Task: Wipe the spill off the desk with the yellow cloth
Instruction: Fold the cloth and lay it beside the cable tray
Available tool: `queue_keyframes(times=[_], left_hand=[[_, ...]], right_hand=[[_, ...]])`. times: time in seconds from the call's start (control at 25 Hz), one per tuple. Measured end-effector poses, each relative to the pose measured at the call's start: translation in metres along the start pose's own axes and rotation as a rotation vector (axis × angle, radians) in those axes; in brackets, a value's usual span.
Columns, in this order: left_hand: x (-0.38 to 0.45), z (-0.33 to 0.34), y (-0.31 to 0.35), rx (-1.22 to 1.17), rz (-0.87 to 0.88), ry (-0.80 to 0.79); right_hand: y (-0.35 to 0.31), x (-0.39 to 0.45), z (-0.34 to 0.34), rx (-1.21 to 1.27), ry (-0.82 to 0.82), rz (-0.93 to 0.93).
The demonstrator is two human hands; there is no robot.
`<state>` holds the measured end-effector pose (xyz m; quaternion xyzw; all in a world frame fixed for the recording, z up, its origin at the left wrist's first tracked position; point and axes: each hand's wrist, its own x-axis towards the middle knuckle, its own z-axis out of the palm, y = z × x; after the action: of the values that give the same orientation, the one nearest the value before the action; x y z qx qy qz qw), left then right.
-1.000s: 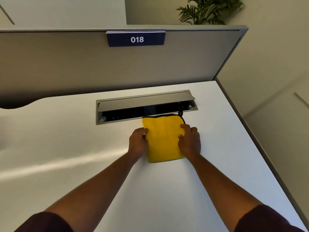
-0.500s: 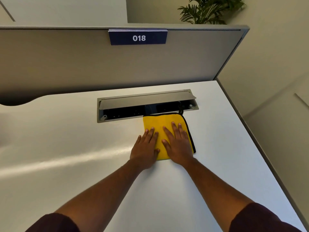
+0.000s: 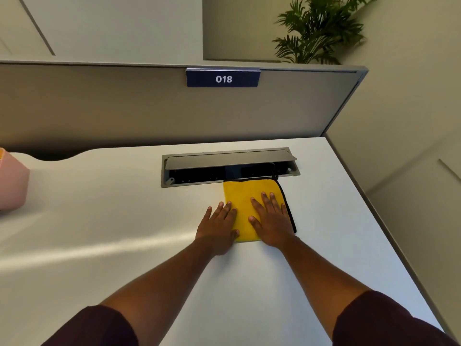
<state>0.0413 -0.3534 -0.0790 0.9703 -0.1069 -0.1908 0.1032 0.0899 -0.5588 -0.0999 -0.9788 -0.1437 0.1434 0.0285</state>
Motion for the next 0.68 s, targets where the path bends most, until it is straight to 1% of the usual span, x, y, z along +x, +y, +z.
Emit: queue_keyframes(times=[0.08,0.2,0.4,0.52,0.68], left_hand=[[-0.017,-0.006,-0.005,-0.005,-0.030,0.009],[-0.048,-0.016,-0.017,-0.007,-0.065,0.042],[-0.104,-0.007,-0.051,-0.080,-0.145,0.084],[-0.146,0.002,-0.087,-0.099,-0.237,0.096],[-0.198,0.000,-0.157,-0.103,-0.336,0.112]], right_hand=[[-0.009,-0.011,-0.006,-0.013,-0.016,-0.001],[-0.029,-0.028,-0.014,-0.047,0.007,-0.007],[-0.080,-0.035,-0.011,-0.059,0.055,-0.038],[-0.131,-0.037,-0.006,-0.045,0.042,-0.088],[-0.211,-0.034,-0.006,0.035,0.024,-0.176]])
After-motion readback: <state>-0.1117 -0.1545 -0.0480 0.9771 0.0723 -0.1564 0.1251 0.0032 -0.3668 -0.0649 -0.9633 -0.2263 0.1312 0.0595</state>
